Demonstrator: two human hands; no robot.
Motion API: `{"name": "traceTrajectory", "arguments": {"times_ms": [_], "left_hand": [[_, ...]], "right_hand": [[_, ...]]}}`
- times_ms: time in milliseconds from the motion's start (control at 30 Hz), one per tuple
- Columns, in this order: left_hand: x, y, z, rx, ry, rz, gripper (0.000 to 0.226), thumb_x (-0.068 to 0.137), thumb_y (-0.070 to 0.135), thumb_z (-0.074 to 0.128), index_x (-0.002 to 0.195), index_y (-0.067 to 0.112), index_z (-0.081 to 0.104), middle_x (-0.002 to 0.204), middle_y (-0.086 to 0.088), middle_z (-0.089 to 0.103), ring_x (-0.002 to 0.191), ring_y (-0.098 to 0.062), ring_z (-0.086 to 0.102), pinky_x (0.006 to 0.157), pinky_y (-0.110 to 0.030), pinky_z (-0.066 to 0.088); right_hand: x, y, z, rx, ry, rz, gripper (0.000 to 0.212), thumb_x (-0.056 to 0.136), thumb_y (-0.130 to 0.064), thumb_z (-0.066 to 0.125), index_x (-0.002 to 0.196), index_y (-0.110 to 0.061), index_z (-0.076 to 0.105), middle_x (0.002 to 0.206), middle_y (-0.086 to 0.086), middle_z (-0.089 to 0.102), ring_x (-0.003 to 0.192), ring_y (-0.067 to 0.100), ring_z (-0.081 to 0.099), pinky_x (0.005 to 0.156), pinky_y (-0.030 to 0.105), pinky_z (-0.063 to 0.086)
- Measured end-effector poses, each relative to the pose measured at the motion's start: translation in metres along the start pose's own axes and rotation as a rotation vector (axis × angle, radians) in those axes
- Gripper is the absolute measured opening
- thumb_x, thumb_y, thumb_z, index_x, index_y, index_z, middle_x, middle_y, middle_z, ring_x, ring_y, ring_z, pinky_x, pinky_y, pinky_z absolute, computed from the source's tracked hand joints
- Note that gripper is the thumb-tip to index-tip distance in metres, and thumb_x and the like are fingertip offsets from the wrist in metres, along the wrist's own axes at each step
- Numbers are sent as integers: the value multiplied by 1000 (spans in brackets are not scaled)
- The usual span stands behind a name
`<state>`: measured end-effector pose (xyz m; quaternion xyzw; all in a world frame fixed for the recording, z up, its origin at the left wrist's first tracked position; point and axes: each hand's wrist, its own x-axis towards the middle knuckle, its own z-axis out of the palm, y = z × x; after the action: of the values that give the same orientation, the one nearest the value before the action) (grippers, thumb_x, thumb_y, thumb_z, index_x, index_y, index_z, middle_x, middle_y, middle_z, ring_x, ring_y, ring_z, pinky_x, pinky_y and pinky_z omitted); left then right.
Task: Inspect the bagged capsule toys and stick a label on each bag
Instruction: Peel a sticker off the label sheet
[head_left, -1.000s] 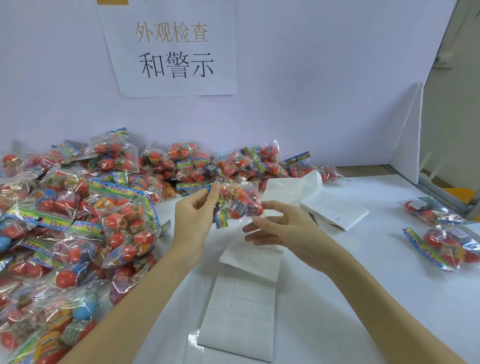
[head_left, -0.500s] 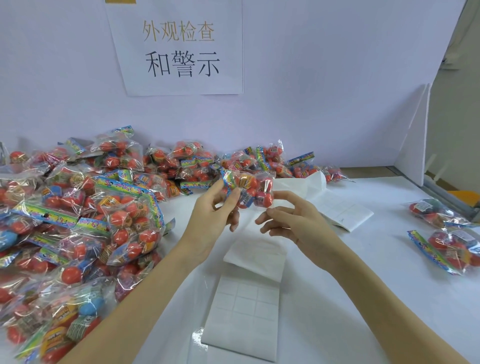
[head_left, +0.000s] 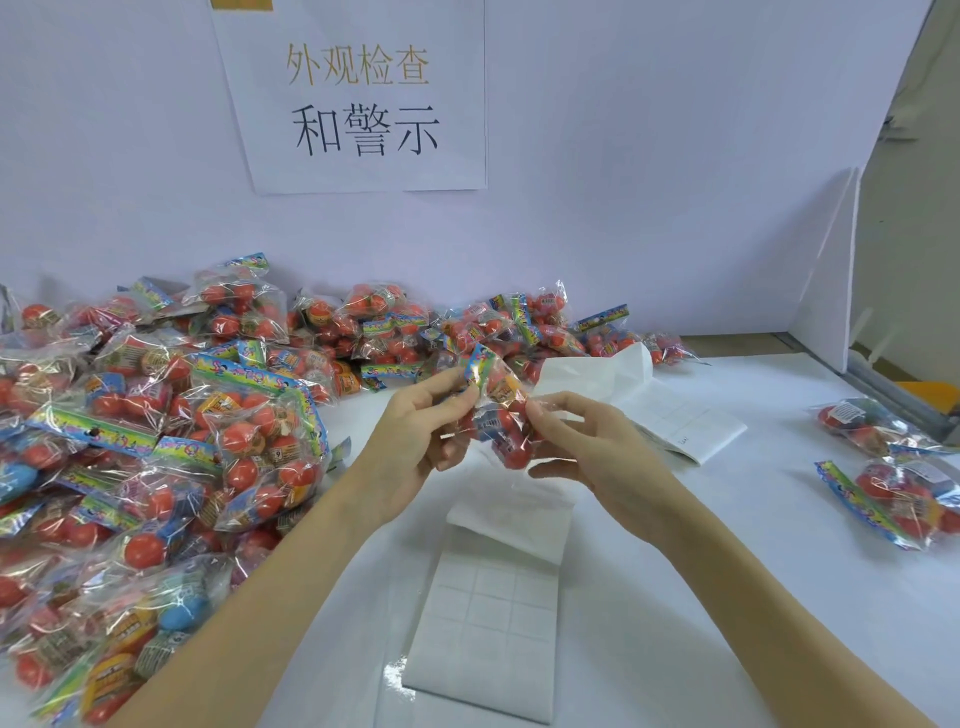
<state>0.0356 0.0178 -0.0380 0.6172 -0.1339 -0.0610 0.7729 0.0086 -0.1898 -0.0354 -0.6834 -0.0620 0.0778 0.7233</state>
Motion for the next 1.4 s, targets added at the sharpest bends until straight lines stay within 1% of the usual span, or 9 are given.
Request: {"name": "traceTrajectory", "arguments": {"times_ms": [167, 300, 433, 567, 767, 867, 1000, 1167, 1400], "left_hand": [[-1, -6, 11, 157, 107, 137, 58, 89, 41, 71, 144, 34, 52, 91, -11, 63, 78, -24, 67, 69, -31, 58], [-1, -13, 13, 234, 73, 272, 68, 99, 19, 71, 148, 53, 39, 94, -14, 71, 92, -23, 73, 85, -28, 58], [3, -14, 5, 268, 180, 349, 45, 109, 8, 50, 141, 39, 59, 124, 14, 70, 93, -23, 75, 81, -38, 64], [7, -20, -4, 365, 298, 322, 39, 110, 3, 42, 122, 23, 74, 118, 0, 67, 92, -29, 63, 73, -34, 62], [7, -21, -4, 363, 292, 246, 38, 106, 2, 50, 112, 26, 79, 110, -5, 54, 85, -9, 65, 74, -31, 61], [5, -20, -2, 356, 216, 225, 35, 104, 0, 51, 108, 19, 80, 114, -3, 58, 96, -21, 73, 80, -34, 60], [1, -18, 2, 381, 111, 242, 26, 106, 7, 54, 105, 15, 78, 117, -6, 57, 104, -20, 70, 82, -30, 58], [0, -21, 5, 528, 55, 211, 4, 97, 19, 72, 97, 17, 74, 119, -10, 50, 101, 6, 55, 79, -15, 49], [0, -25, 9, 587, 41, 202, 25, 99, 18, 69, 75, 21, 61, 98, 0, 47, 75, 2, 51, 68, -12, 45]], "right_hand": [[0, -2, -1, 50, 86, -12, 34, 98, -31, 67, 109, 2, 64, 96, 18, 79, 90, 29, 78, 74, 33, 63], [-1, -2, 3, 1, 37, -31, 35, 104, -35, 58, 119, -3, 55, 102, 15, 79, 97, 28, 78, 77, 36, 64], [-4, 4, 4, -304, -64, 21, 83, 79, -65, 68, 147, -29, 37, 116, -1, 74, 98, 11, 75, 87, 33, 61], [-7, 15, 2, -753, -329, -23, 100, 67, -61, 90, 149, -46, 33, 127, -17, 53, 107, -6, 55, 96, 16, 48], [-4, 12, 0, -722, -235, -161, 33, 88, -26, 82, 113, -30, 63, 115, -16, 66, 108, 1, 63, 98, 28, 53], [-2, 9, -3, -701, -130, -248, 8, 94, -19, 73, 102, -20, 71, 105, -11, 74, 100, 4, 69, 93, 32, 57], [2, 8, -6, -684, 9, -340, 9, 97, -15, 71, 94, -24, 71, 93, -13, 74, 88, 5, 69, 83, 25, 56], [7, 9, -8, -669, 181, -420, 15, 97, -13, 72, 91, -27, 72, 89, -14, 74, 88, 6, 69, 82, 22, 54], [6, 15, -9, -845, 294, -630, 9, 96, -17, 75, 100, -23, 79, 95, -18, 76, 89, 4, 70, 84, 23, 54]]}}
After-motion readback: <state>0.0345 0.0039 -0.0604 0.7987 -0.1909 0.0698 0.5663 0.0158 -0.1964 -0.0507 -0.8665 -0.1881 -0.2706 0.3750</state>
